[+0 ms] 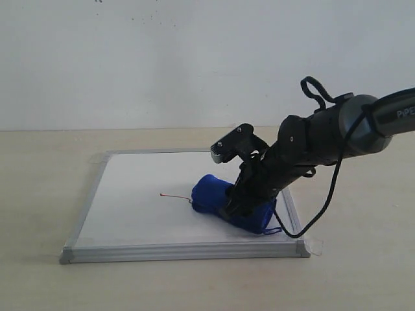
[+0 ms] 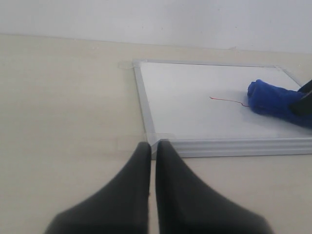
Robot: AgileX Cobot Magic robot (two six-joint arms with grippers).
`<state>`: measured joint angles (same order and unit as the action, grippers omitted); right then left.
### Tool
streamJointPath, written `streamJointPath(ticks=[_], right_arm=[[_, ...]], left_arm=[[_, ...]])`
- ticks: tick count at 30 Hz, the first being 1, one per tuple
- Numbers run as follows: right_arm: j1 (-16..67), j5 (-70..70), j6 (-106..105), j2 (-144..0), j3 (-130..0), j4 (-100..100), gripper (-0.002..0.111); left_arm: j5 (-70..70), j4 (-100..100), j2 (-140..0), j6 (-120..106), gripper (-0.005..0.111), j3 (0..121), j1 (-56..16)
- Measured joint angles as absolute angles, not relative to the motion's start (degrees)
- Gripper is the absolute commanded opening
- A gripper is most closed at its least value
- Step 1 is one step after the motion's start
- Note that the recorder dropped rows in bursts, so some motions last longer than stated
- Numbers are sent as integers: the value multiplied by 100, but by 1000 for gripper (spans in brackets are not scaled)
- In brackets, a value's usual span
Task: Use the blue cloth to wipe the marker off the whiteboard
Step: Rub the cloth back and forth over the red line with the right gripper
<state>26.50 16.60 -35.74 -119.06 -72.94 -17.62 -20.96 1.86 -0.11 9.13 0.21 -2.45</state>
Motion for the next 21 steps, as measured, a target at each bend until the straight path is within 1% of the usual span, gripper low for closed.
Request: streamJointPath(ticks=[2,4,5,6,7,9,17,21], right_arm=[[2650,1624,-3574,-11972,-7294,-1806,59],[2661,1624,-3574,-11972,-7294,-1809,46],[2661,1624,-3574,-11980,-7294,-1823,41],[2674,1624,-3574,-11980,-7294,-1835,28],[2674,1624,-3574,-11980,-7294,-1838,22],[2683,1597,-3563,-11980,-7294,-1849,1],[2683,1441,-3563,-11980,-7294,-1849,0],[2550,1357,-3284,-11980,-7418,-1827,0]], left_arm=[[-2096,186,-11,913,4,21,-245],[-2096,186,-11,913,4,21,-245],[-2096,186,-11,913,4,21,-245],[-2096,186,-11,913,4,21,-245],[-2096,186,-11,913,4,21,-245],[-2096,186,-11,913,4,21,-245],[-2096,186,-11,913,4,21,-245],[-2096,186,-11,913,4,21,-245]])
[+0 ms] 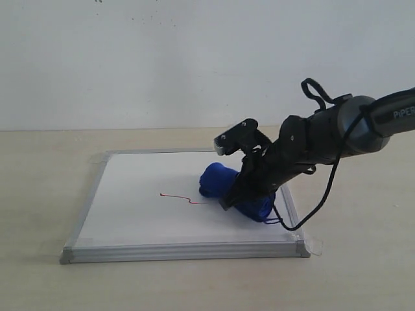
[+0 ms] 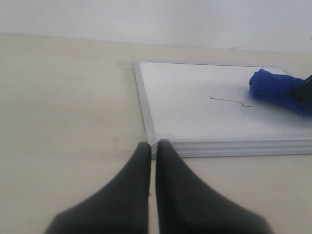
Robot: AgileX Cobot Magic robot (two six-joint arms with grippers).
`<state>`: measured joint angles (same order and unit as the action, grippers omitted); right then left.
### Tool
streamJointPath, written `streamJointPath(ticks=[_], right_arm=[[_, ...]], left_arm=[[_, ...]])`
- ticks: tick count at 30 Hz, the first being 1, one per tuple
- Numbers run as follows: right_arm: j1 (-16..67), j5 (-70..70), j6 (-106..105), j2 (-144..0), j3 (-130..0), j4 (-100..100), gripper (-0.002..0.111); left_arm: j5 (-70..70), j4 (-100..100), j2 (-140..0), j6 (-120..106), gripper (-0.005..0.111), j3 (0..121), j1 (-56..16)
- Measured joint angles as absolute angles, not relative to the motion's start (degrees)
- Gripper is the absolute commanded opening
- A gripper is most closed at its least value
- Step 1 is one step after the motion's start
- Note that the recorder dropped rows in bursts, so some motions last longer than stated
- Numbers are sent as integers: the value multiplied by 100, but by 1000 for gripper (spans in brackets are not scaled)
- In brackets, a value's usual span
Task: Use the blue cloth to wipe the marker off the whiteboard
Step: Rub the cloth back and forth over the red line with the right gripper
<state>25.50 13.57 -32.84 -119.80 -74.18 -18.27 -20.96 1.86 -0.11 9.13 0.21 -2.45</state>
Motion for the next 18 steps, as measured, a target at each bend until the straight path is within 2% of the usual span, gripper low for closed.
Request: streamJointPath(ticks=[7,18], right_arm=[[2263,1405,-2927,-11909,-7703,-1789,0],[2534,1306,-2759,-12293,-7727,-1782,0]], left_arm=[[-2096,186,-11,913,4,21,-245],[-2096,186,-11,913,4,21,-245]])
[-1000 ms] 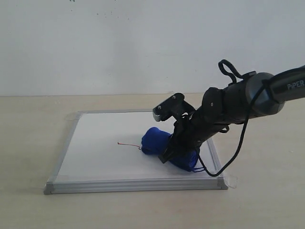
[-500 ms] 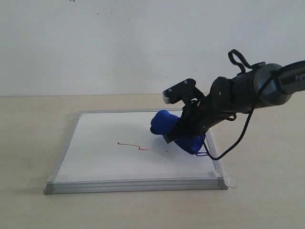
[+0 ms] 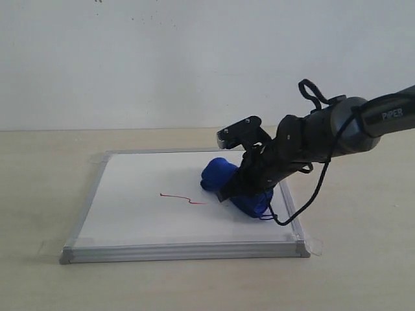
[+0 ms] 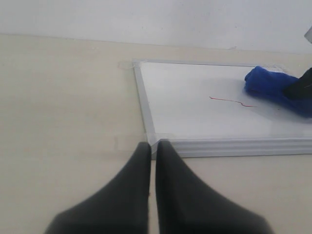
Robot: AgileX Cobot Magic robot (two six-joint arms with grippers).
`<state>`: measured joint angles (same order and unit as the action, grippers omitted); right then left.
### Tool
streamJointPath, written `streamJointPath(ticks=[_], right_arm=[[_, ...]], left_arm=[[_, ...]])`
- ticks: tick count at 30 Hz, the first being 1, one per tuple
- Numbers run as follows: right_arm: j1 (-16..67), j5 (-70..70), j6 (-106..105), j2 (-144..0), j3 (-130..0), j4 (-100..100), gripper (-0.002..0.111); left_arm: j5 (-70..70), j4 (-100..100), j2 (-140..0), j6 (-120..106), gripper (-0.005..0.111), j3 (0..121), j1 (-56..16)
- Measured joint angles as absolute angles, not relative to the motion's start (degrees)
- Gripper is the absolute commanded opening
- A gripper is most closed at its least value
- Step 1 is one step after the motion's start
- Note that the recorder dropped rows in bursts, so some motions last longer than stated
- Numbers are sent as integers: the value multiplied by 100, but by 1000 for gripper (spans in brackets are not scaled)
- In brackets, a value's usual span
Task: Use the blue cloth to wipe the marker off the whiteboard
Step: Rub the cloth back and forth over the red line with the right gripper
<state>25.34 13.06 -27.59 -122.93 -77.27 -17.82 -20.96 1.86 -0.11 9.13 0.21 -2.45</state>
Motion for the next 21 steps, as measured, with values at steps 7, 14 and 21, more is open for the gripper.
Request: streamJointPath(ticks=[7,14,21], right_arm=[[3149,1221,-2860,-12355,-7760,-1806,0],[3486,1494,-3044,-12355,-7933,-1660,0],[2714,1518,-2505,-12402,-7978,-1403,0]], left_arm=[[-2096,186,-11,913,4,21,-245],[-2096,186,-11,913,4,21,-245],[-2096,186,-11,913,4,21,-245]])
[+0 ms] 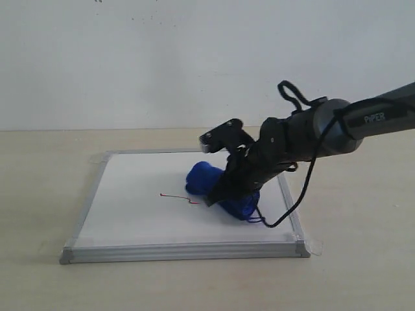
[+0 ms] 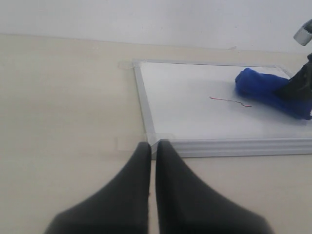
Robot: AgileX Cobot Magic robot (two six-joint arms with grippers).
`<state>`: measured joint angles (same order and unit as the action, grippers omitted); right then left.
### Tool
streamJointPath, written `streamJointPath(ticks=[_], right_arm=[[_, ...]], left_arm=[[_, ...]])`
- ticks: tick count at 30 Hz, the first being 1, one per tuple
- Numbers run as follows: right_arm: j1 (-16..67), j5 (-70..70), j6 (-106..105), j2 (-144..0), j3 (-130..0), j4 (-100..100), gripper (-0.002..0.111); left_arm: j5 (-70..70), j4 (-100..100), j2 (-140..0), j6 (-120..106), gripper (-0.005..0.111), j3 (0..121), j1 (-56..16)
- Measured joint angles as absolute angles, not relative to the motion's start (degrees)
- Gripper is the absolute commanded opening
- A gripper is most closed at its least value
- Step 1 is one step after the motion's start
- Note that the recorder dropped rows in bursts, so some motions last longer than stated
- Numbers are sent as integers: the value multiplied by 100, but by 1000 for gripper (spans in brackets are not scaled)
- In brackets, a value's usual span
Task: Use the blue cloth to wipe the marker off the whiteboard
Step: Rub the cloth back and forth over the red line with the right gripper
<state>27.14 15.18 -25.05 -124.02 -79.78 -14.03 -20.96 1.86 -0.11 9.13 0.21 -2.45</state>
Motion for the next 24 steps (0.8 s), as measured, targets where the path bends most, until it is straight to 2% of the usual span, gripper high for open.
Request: streamJointPath(ticks=[4,7,18,24], right_arm=[[2315,1571,-2240,-12402,-7981,-1379,0],[2334,1632,-2188,-12402,-7993,-1359,0],[3660,1723,-2560,-12402,-8042,-1189,0],[3579,1533,-2116,-12416,-8051,-693,0]], left_arm=[[-2096,186,-11,913,4,21,-245],[-2096,186,-11,913,4,21,-245],[-2096,186,-11,913,4,21,-245],[-2096,186,-11,913,4,21,-245]])
